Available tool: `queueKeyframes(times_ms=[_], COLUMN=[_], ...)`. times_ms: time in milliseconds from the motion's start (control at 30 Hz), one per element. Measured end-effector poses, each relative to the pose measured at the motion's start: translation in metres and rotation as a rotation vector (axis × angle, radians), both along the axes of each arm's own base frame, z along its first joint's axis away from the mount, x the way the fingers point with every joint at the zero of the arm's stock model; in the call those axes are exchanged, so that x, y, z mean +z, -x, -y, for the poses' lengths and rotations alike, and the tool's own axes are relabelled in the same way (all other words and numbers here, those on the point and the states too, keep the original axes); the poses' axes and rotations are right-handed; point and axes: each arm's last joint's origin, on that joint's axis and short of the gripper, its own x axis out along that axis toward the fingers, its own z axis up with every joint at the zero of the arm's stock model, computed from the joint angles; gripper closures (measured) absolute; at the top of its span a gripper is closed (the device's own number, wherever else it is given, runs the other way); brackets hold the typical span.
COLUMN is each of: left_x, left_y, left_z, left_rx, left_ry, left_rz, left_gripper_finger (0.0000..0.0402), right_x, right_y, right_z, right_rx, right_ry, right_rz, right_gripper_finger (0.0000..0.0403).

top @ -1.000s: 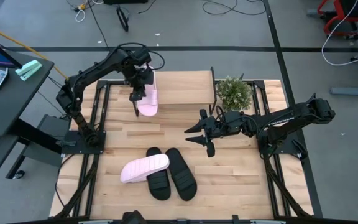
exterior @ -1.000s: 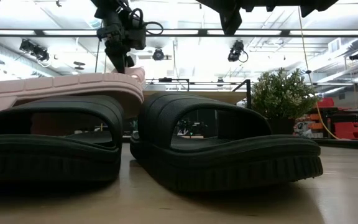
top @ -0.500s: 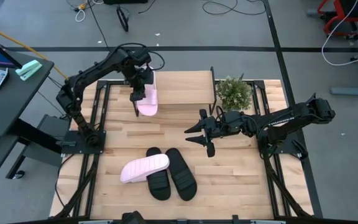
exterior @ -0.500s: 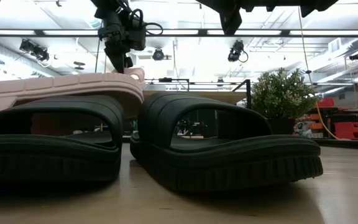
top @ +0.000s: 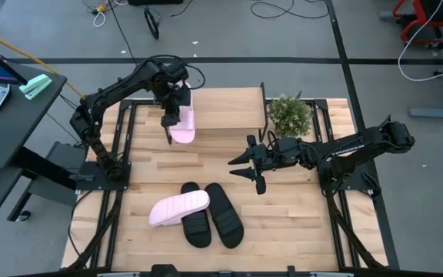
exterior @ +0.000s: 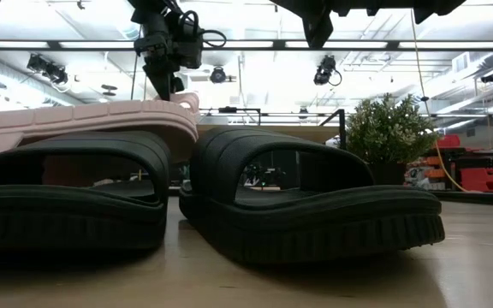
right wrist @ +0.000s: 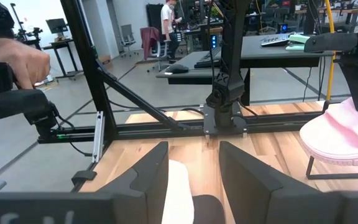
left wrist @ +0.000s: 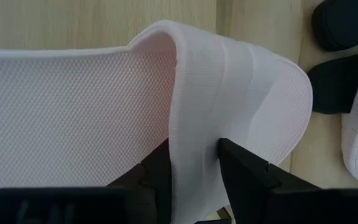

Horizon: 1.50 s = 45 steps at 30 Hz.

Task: Pick and place slides into the shelf
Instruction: Put the right pink slide on the shelf, then put the pink slide on the shelf

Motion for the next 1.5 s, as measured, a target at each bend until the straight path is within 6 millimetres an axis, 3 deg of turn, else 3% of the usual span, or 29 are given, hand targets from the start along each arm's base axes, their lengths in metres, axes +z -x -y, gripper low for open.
queueKeyframes(times_ms=[233,500,900,1167,1333,1500], left_x=[0.004,0.031,0.054,0.069,0.082,0.101], left_y=[0.001,0.0,-0.008,-0.027,-0.026,-0.015], left_z=[-0.002,-0.003,0.014,0.071,0.128,0.189], left_rx=[0.016,0.042,0.074,0.091,0.038,0.014], left_ry=[-0.064,-0.124,-0.209,-0.296,-0.322,-0.337], left_rz=[-0.039,0.027,0.01,-0.045,-0.035,0.094], left_gripper_finger=[0.0248,0.0234,0.024,0.0257,0.0276,0.0292], right_x=[0.0,-0.001,-0.004,-0.004,-0.005,-0.009], right_y=[0.0,0.0,0.0,0.0,0.0,0.001], right_z=[0.0,0.0,0.001,0.001,0.001,0.001], right_rx=[0.0,-0.001,-0.039,-0.042,-0.041,-0.039], right_ry=[0.0,-0.001,0.005,0.007,0.007,0.009], right_rz=[0.0,-0.012,-0.043,-0.044,-0.047,-0.094], right_gripper_finger=[0.0255,0.0255,0.0255,0.0255,0.0255,0.0255])
